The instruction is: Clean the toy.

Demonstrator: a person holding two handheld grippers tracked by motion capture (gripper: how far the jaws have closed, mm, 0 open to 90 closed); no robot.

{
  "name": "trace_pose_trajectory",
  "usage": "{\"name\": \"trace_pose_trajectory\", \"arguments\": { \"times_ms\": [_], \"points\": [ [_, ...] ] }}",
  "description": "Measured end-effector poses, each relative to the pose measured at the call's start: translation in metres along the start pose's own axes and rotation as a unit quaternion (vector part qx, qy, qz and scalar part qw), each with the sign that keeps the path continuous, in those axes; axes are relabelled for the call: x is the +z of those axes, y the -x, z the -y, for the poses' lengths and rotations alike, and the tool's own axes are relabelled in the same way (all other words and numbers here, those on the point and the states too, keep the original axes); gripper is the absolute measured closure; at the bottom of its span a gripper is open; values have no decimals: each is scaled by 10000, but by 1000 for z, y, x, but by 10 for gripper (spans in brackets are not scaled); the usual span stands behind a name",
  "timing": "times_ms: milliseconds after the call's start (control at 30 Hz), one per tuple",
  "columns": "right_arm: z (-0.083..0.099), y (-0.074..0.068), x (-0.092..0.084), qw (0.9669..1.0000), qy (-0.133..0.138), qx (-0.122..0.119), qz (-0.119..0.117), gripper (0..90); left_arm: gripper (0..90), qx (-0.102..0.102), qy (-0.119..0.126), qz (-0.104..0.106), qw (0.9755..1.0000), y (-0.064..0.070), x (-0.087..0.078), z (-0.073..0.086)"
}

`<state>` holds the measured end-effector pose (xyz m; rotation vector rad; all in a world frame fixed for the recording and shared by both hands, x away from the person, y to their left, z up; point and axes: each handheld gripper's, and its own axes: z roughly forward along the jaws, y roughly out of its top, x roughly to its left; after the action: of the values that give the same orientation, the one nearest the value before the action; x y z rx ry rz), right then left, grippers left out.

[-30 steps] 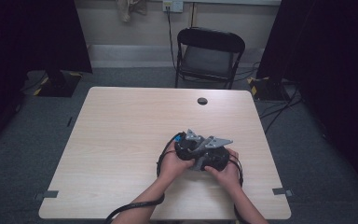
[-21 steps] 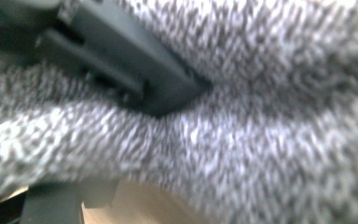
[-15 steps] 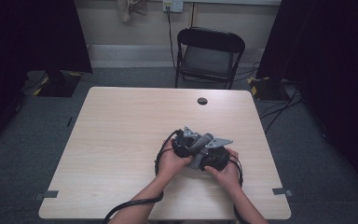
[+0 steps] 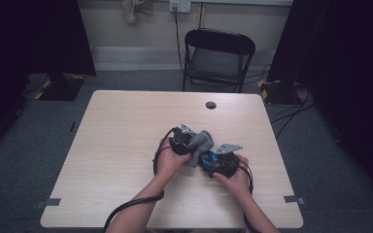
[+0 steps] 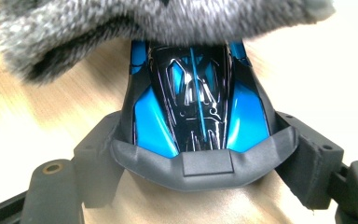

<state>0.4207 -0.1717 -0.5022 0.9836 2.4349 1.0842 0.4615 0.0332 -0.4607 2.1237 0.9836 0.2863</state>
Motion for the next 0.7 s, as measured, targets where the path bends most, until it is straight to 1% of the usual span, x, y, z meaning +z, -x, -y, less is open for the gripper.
{"name": "trace_pose_trajectory", "arguments": {
  "times_ms": [67,100,133,467,633,667,700],
  "points": [
    [0,0,0,10000,0,1,0,241,756,-35,18,0,10000,-2,0,0],
    [0,0,0,10000,0,2,1,240,756,-27,-18,-63,10000,-5,1,1],
    [0,0,0,10000,1,3,0,241,756,-75,6,-36,10000,-7,1,1],
    [0,0,0,10000,2,0,-2,241,755,-258,2,-118,9996,-22,5,1],
    [0,0,0,10000,3,-6,-2,240,755,-333,-15,-202,9992,-29,7,1],
    [0,0,0,10000,3,-3,-3,240,755,-374,-27,-219,9991,-30,8,1],
    [0,0,0,10000,3,-6,-2,241,755,-389,-16,-268,9989,-32,8,1]
  ]
}}
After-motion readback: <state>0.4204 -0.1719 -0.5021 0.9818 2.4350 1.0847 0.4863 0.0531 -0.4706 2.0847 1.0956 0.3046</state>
